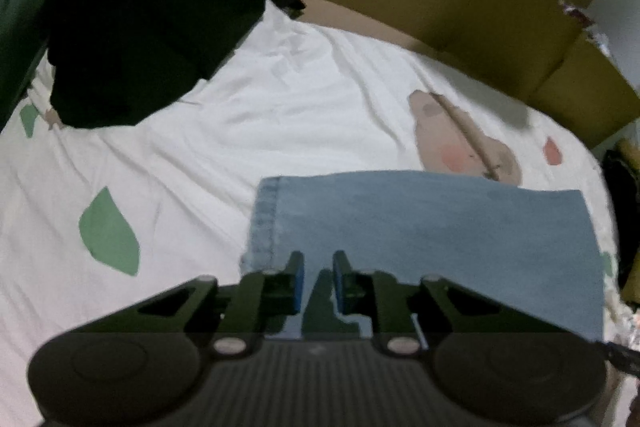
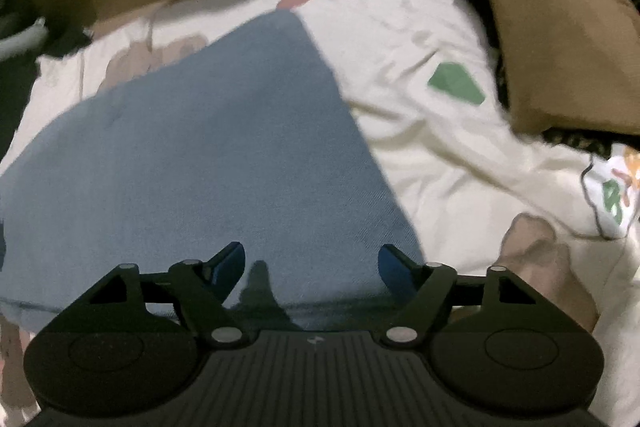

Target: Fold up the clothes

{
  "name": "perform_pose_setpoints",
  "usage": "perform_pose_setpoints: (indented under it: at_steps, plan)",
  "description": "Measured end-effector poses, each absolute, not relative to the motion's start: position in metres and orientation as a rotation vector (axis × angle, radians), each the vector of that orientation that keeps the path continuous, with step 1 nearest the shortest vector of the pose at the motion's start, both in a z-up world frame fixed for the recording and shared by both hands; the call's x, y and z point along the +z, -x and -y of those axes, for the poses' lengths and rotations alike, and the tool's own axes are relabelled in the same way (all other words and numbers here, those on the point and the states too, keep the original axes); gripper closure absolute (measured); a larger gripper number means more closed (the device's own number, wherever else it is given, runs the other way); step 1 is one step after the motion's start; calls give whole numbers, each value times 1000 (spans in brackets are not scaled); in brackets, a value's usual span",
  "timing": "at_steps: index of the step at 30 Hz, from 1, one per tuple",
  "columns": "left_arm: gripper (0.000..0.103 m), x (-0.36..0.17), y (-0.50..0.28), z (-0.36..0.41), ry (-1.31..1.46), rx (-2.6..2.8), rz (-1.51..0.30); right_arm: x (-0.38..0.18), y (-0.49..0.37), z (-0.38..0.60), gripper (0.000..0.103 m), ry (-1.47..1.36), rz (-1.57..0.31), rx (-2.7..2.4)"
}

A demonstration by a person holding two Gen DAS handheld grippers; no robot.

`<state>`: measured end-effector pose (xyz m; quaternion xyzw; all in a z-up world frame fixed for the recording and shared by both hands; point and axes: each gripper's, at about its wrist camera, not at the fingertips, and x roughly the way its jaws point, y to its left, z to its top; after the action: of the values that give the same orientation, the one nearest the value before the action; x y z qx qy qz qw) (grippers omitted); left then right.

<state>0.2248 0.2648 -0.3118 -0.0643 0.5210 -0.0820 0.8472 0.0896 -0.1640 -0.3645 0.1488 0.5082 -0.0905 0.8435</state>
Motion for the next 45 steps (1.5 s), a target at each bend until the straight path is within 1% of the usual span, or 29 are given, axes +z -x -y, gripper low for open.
perform_pose_setpoints:
  at_steps: [2, 6, 7, 8, 9, 10, 14, 15, 21, 24, 26, 28, 30, 32, 34, 37, 41, 45]
  plan:
    - [87, -309, -216, -262, 136, -173, -1098, -365, -91, 169, 37, -313, -1065, -215]
    - [87, -310, -203, -262, 139, -160, -1123, -368, -91, 181, 41, -318, -1060, -259]
    - [87, -311, -199, -262, 137, -154, -1129, -369, -92, 183, 45, -319, -1058, -270]
    - [87, -312, -196, -263, 136, -149, -1135, -370, -92, 186, 51, -320, -1057, -282]
    - [87, -313, -193, -263, 135, -144, -1141, -373, -91, 188, 54, -325, -1064, -283]
    - [87, -314, -189, -263, 126, -138, -1147, -375, -89, 189, 61, -326, -1065, -285]
    - [87, -320, -180, -264, 108, -118, -1175, -378, -84, 188, 75, -293, -1061, -298]
    - [87, -323, -179, -265, 103, -110, -1187, -380, -83, 189, 76, -290, -1069, -303]
    - [89, -343, -172, -272, 96, -114, -1219, -389, -80, 198, 75, -290, -1103, -305]
    - [89, -350, -173, -278, 128, -123, -1227, -385, -87, 202, 75, -317, -1145, -338]
    - [91, -350, -173, -282, 157, -123, -1231, -376, -93, 197, 78, -273, -1138, -350]
    - [91, -347, -172, -282, 168, -119, -1227, -368, -100, 189, 78, -226, -1083, -297]
    - [91, -344, -170, -280, 158, -122, -1218, -366, -106, 187, 82, -258, -1058, -260]
    - [91, -343, -169, -281, 159, -122, -1215, -368, -112, 186, 89, -293, -1052, -248]
    - [91, -342, -168, -282, 169, -122, -1214, -371, -116, 186, 92, -306, -1050, -241]
    - [92, -344, -169, -287, 194, -127, -1219, -376, -119, 188, 91, -306, -1057, -237]
    - [99, -352, -171, -292, 220, -117, -1231, -385, -127, 195, 92, -312, -1081, -238]
    - [100, -355, -173, -293, 225, -111, -1237, -387, -141, 199, 91, -331, -1078, -235]
